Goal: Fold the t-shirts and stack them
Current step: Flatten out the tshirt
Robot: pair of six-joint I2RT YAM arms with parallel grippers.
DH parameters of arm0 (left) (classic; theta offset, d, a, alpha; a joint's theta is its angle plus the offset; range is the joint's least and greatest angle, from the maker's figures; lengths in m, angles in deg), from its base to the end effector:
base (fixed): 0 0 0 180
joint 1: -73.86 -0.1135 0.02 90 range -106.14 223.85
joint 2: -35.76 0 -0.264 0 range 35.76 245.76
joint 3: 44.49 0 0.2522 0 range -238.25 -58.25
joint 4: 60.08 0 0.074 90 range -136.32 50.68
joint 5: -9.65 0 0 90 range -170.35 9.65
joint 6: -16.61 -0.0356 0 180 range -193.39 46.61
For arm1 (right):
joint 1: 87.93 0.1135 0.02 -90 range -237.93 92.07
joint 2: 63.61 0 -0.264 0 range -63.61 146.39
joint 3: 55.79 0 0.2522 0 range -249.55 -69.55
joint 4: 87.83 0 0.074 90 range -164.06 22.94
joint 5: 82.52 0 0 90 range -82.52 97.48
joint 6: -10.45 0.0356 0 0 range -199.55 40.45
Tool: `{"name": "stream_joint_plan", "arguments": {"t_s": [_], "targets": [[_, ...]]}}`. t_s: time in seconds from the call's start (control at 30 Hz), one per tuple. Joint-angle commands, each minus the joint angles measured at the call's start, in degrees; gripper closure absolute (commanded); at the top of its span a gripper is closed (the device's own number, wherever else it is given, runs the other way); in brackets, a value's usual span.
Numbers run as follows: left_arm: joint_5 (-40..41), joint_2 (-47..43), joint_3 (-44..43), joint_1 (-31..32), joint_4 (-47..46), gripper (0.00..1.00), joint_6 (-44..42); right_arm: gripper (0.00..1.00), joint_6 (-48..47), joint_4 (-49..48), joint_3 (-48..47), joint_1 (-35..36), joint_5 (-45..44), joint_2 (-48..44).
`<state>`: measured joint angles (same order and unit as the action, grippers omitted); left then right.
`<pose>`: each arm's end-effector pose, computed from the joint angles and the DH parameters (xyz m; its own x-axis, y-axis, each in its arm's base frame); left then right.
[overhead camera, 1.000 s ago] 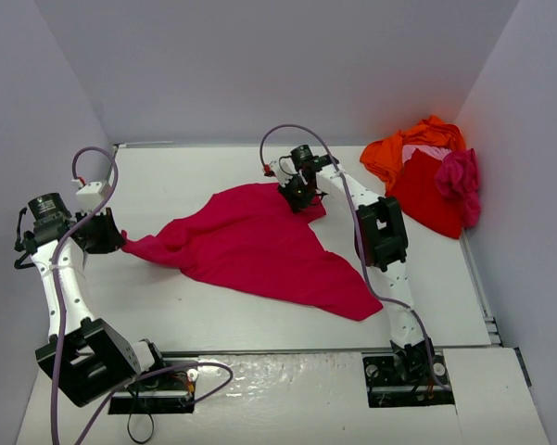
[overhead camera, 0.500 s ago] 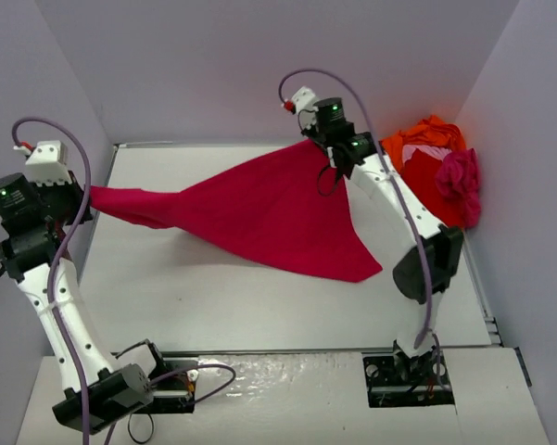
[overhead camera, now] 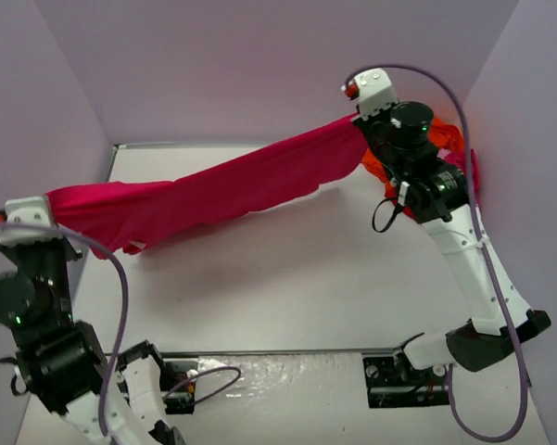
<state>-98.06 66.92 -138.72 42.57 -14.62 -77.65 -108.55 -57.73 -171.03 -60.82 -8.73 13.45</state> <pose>0.0152 -0.0035 0.5076 0.2395 0.2283 -0.9437 -0.2655 0.9503 0.1626 0.2415 0.1125 0.5419 0.2023 -0.4194 -0.8850 -0.1069 0.8888 -0.4457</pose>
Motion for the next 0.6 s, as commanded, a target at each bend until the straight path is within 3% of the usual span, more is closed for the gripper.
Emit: {"name": "stream_joint_plan", "arguments": {"t_s": [0.0, 0.27, 0.43, 0.57], "targets": [[9.6, -5.4, -1.2, 1.0, -14.5, 1.0, 2.3, 1.0, 5.6, 1.5, -0.3, -3.5, 10.0, -9.8], [15.3, -7.9, -5.4, 1.4, -17.6, 1.0, 3.6, 1.0, 9.6, 6.0, -1.3, -8.4, 24.3, -14.4], [12.4, -5.9, -6.0, 1.5, -19.0, 1.0, 3.6, 1.0, 11.2, 6.8, -0.2, -11.6, 26.8, -14.8], [4.4, 8.2, -8.3, 1.4, -15.7, 1.0, 4.6, 1.0, 12.6, 5.3, 2.8, -15.1, 25.4, -12.9]]}}
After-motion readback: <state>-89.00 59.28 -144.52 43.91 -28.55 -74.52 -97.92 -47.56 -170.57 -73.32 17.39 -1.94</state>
